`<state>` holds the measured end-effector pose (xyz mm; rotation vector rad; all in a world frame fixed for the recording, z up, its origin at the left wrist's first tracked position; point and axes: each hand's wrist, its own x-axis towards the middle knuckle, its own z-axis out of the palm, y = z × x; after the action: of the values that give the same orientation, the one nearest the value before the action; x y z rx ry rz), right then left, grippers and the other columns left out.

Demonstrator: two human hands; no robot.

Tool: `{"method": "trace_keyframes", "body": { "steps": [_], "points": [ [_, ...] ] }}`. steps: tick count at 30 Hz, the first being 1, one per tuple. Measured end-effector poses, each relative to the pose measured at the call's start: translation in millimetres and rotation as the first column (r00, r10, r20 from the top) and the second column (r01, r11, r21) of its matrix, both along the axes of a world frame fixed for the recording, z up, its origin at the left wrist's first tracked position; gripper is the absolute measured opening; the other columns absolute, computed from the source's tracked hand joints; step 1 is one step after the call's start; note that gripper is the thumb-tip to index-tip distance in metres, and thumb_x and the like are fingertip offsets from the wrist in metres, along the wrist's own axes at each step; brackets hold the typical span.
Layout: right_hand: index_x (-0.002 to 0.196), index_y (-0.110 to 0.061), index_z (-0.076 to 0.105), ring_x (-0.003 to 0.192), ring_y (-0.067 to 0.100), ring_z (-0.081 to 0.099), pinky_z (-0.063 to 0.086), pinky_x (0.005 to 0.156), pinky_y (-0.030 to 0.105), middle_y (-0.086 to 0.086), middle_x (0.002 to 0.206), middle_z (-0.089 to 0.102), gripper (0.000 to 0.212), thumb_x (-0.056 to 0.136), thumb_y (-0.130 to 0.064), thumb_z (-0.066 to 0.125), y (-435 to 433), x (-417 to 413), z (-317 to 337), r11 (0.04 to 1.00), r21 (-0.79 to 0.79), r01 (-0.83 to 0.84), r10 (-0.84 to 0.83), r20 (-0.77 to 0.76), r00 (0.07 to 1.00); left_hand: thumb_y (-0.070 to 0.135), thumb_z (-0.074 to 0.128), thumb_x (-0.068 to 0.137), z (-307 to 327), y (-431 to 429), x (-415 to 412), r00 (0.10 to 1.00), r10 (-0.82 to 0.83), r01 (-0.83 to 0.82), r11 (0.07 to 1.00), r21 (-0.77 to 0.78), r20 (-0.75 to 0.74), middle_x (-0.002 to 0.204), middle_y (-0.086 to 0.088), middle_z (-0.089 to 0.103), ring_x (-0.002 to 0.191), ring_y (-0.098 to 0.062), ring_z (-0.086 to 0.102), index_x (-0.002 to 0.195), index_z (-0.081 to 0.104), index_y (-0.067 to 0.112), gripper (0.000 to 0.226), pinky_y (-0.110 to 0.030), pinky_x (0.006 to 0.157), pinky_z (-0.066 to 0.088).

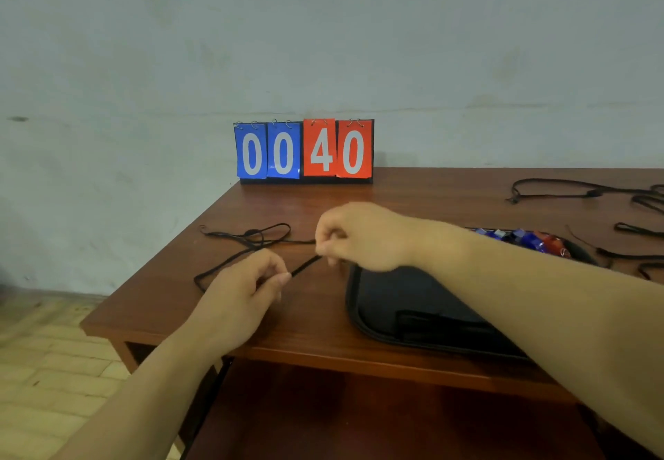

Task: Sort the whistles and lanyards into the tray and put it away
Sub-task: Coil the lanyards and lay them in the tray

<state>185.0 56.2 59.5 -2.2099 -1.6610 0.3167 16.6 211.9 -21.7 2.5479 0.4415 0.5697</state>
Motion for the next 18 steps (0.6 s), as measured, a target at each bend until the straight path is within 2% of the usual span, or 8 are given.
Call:
{"method": "trace_keyframes", "body": {
  "steps": [5, 8, 11, 13, 16, 18],
  "points": [
    [0.095, -0.032, 0.071, 0.074, -0.008, 0.065, 0.044, 0.069, 0.011, -0.015, 0.083, 0.072, 0.003, 0.096, -0.033, 0.068, -24, 18, 35, 0.989, 0.109, 0.097, -0.086, -0.097, 0.992, 0.031, 0.058, 0.102, 42, -7, 18, 0.994, 0.025, -0.015, 0.995, -0.095, 0.105, 0.072, 0.009, 0.068, 0.061, -0.003, 0.059, 0.089, 0.066, 0.031, 0.015, -0.017, 0.062, 0.044],
    [0.092, -0.032, 0.074, 0.076, -0.005, 0.065, 0.047, 0.072, 0.016, -0.015, 0.086, 0.073, 0.006, 0.092, -0.038, 0.073, -42, 29, 53, 0.967, 0.192, 0.169, -0.134, -0.18, 0.974, 0.034, 0.058, 0.102, 64, -11, 34, 0.984, 0.062, -0.015, 0.963, -0.268, 0.166, 0.058, 0.005, 0.061, 0.051, -0.003, 0.053, 0.091, 0.07, 0.028, 0.018, -0.02, 0.059, 0.045],
    [0.094, -0.03, 0.076, 0.07, -0.011, 0.062, 0.044, 0.075, 0.018, -0.022, 0.081, 0.072, 0.007, 0.09, -0.036, 0.076, -60, 39, 65, 0.96, 0.204, 0.19, -0.14, -0.236, 0.961, 0.034, 0.061, 0.101, 78, -19, 48, 0.964, 0.089, 0.024, 0.911, -0.412, 0.251, 0.054, 0.006, 0.053, 0.051, -0.006, 0.047, 0.09, 0.072, 0.025, 0.018, -0.019, 0.056, 0.044],
    [0.094, -0.027, 0.078, 0.068, -0.014, 0.061, 0.044, 0.077, 0.02, -0.025, 0.076, 0.071, 0.006, 0.088, -0.029, 0.078, -71, 46, 70, 0.95, 0.225, 0.216, -0.146, -0.292, 0.945, 0.037, 0.062, 0.099, 86, -25, 56, 0.963, 0.068, 0.056, 0.897, -0.439, 0.261, 0.056, 0.005, 0.052, 0.054, -0.009, 0.046, 0.089, 0.074, 0.025, 0.019, -0.023, 0.058, 0.044],
    [0.094, -0.024, 0.08, 0.079, -0.003, 0.067, 0.051, 0.079, 0.022, -0.011, 0.092, 0.077, 0.007, 0.088, -0.021, 0.078, -84, 51, 77, 0.911, 0.305, 0.277, -0.163, -0.35, 0.922, 0.039, 0.064, 0.098, 95, -39, 67, 0.961, -0.008, 0.132, 0.891, -0.435, 0.277, 0.06, 0.013, 0.056, 0.056, -0.006, 0.047, 0.092, 0.076, 0.031, 0.016, -0.025, 0.061, 0.042],
    [0.093, -0.021, 0.08, 0.078, 0.004, 0.069, 0.054, 0.076, 0.024, -0.003, 0.094, 0.078, 0.006, 0.087, -0.018, 0.079, -90, 51, 82, 0.883, 0.36, 0.301, -0.156, -0.38, 0.912, 0.041, 0.066, 0.096, 99, -51, 74, 0.964, -0.054, 0.16, 0.898, -0.409, 0.259, 0.072, 0.018, 0.064, 0.064, -0.003, 0.056, 0.1, 0.076, 0.036, 0.011, -0.024, 0.071, 0.045]
  ]
}}
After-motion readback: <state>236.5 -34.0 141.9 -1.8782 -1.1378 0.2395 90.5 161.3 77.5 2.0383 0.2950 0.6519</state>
